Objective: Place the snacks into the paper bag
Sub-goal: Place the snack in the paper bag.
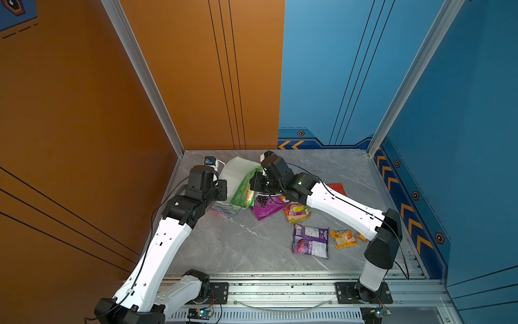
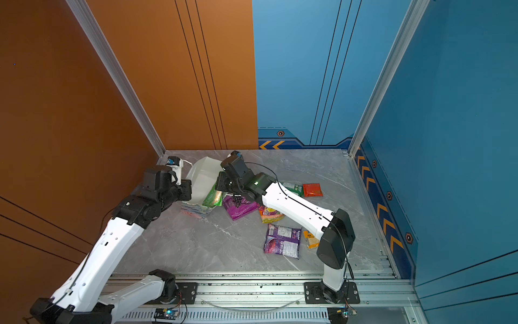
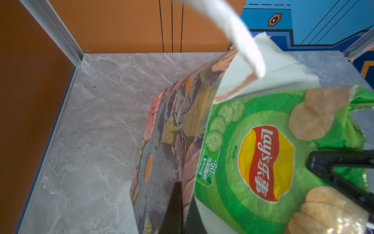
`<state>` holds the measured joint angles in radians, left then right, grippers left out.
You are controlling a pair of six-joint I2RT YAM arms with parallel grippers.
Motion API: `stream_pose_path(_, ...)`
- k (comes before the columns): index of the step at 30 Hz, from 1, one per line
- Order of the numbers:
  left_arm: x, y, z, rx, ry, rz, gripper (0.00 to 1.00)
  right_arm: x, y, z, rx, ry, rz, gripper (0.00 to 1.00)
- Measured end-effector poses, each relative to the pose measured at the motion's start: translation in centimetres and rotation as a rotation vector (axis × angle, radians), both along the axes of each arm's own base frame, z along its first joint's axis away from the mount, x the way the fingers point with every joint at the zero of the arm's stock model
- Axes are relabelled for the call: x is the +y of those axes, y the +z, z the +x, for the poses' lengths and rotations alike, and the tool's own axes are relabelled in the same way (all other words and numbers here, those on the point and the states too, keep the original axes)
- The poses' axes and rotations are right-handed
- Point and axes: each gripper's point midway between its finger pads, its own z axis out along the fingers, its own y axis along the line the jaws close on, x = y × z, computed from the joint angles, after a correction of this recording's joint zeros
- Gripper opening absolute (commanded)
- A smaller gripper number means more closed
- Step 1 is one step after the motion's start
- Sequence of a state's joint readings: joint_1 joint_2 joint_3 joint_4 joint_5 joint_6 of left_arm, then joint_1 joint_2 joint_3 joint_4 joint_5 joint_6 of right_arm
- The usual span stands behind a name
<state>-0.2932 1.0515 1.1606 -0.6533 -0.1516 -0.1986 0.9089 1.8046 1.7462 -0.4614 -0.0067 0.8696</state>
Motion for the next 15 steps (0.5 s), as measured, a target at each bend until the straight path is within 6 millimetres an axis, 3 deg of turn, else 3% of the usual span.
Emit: stream_pose_path(15, -0.7, -0.3, 0.0, 0.009, -0.035, 0.015, 0.0, 1.3, -0.2, 1.2, 0.019, -0.02, -0.017, 0.0)
